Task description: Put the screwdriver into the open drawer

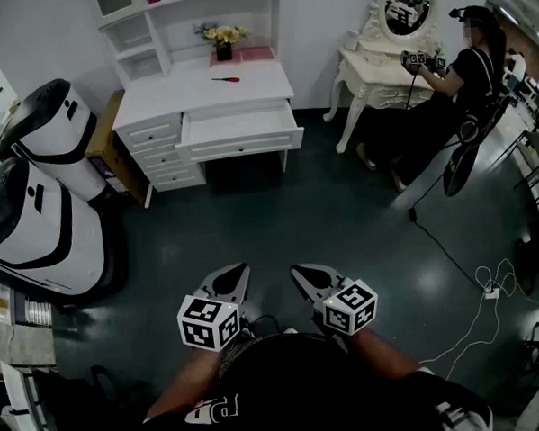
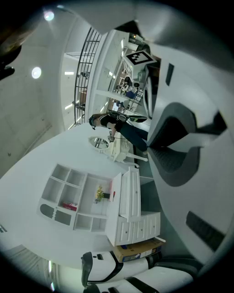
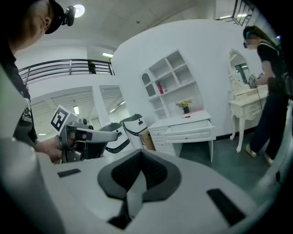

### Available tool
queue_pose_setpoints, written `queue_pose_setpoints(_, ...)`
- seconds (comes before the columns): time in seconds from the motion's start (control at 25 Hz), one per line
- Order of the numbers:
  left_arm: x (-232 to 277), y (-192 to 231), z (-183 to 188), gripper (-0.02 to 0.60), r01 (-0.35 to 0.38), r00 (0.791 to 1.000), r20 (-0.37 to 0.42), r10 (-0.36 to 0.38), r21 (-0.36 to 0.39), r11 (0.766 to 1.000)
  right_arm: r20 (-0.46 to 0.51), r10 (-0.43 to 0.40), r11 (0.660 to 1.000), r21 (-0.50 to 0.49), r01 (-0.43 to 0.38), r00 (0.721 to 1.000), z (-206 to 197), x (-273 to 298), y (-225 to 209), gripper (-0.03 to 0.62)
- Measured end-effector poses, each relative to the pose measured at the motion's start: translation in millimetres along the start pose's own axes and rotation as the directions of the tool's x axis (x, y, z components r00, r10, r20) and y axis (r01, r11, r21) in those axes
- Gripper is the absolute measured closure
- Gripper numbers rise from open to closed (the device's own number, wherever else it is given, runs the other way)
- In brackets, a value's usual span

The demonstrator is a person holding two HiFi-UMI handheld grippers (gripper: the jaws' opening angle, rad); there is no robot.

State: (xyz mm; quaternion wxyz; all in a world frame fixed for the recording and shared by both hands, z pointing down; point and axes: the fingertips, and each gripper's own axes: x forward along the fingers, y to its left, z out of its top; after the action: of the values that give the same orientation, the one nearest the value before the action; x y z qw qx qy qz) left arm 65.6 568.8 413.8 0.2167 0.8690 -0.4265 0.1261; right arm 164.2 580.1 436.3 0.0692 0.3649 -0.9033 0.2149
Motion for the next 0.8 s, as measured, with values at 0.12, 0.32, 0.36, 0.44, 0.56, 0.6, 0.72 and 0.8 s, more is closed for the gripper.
queue_pose_setpoints(0.12,5,0,0,0.566,-0.001,1.000,0.001,0.001,0.001,1.000,-0.001,0.001,1.000,0.001,-0.001,1.000,-1,0,-5,0.587)
queue_pose_setpoints(0.32,10,3,5,0.566,0.005,1.000,0.000,-0.005,0.005,1.000,-0.005,0.000,1.000,0.004,0.000,1.000,3,4,-10,0.588)
queue_pose_setpoints(0.36,11,4,6,0.566,0.007,1.000,0.000,-0.007,0.005,1.000,-0.005,-0.001,1.000,0.004,0.001,1.000,3,6,-11,0.588)
queue_pose_setpoints(0.44,13,5,7,0.566,0.010,1.000,-0.003,-0.010,0.007,1.000,-0.007,-0.003,1.000,0.005,0.003,1.000,4,8,-12,0.588)
queue_pose_setpoints(0.56,15,5,9,0.566,0.015,1.000,-0.006,-0.015,0.009,1.000,-0.012,-0.002,1.000,0.006,0.002,1.000,4,9,-12,0.588)
queue_pose_setpoints(0.6,15,6,10,0.566,0.017,1.000,-0.005,-0.017,0.010,1.000,-0.013,-0.001,1.000,0.006,0.001,1.000,5,10,-12,0.588)
queue_pose_setpoints(0.72,18,11,13,0.566,0.023,1.000,-0.008,-0.023,0.010,1.000,-0.019,-0.003,1.000,0.005,0.003,1.000,7,16,-13,0.588)
queue_pose_setpoints(0.8,20,15,15,0.566,0.026,1.000,-0.012,-0.026,0.009,1.000,-0.024,-0.005,1.000,0.007,0.005,1.000,8,19,-14,0.588)
